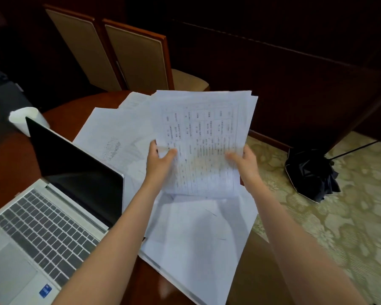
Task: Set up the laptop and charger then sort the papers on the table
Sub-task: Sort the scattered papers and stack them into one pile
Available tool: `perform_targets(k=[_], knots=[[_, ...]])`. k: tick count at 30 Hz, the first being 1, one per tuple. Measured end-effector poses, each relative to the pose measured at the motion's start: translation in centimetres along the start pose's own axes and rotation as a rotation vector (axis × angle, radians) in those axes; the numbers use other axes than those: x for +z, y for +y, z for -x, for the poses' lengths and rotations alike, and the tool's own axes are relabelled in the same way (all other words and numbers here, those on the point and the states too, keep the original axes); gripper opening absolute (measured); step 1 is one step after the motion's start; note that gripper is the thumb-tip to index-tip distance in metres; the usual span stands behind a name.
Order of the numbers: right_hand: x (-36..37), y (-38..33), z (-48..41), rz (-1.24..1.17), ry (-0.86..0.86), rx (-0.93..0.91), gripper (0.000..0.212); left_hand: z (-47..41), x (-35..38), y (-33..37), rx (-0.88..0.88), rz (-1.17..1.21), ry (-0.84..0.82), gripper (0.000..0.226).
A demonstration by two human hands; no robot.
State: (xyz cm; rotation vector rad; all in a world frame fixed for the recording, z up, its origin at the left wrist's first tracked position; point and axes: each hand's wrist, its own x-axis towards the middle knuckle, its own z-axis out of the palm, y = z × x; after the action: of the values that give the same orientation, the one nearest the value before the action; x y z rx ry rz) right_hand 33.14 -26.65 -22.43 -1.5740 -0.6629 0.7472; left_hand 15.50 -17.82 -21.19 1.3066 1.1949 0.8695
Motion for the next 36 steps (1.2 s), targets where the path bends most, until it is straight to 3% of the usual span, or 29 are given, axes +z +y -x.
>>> perform_targets(k=[2, 5, 7, 11, 17, 21, 26, 31, 33, 36], knots=[[0.3, 1.1, -0.9, 0.105, 0.012, 0.058, 0.026, -0.2, -0.2, -0.6, -0.105, 0.069, -0.018, 0.037], [0.5, 0.6, -3.2, 0.207, 0.194, 0.066, 0.03, -1.5, -0.9, -1.9, -0.322, 0.33, 0.001, 0.022], [-0.1, 0.3, -5.3, 0.306, 0.312, 0.077, 0.03, -2.4, -1.5, -3.4, -0.491, 0.252, 0.061, 0.006], [-1.0, 1.6, -8.9, 0.569, 0.248, 0.203, 0.03, -2.4, -1.7, -6.3, -0.748, 0.167, 0.033, 0.022], [2.1, 4.7, -11.0, 0.935, -0.038, 0.2, 0.013, -4.0, -0.6, -6.6, -0.781, 0.215, 0.087, 0.028], [4.1, 6.0, -11.5, 1.128, -0.18, 0.174, 0.028, -4.5, -0.1, -7.5, -0.759, 0.335, 0.122, 0.023], [4.6, 6.5, -12.3, 0.96, -0.205, 0.207, 0.029, -4.4, 0.3, -8.2, -0.727, 0.294, 0.051, 0.009], [4.5, 6.5, -12.0, 1.114, -0.2, 0.241, 0.045, -4.7, 0.7, -9.3, -0.737, 0.268, 0.041, 0.028], [4.2, 6.6, -12.1, 1.037, -0.189, 0.259, 0.042, -4.9, 0.7, -9.4, -0.727, 0.249, 0.088, 0.031], [3.9, 6.3, -12.0, 0.774, -0.193, 0.289, 0.033, -5.2, 0.1, -9.8, -0.681, 0.121, 0.182, 0.059]])
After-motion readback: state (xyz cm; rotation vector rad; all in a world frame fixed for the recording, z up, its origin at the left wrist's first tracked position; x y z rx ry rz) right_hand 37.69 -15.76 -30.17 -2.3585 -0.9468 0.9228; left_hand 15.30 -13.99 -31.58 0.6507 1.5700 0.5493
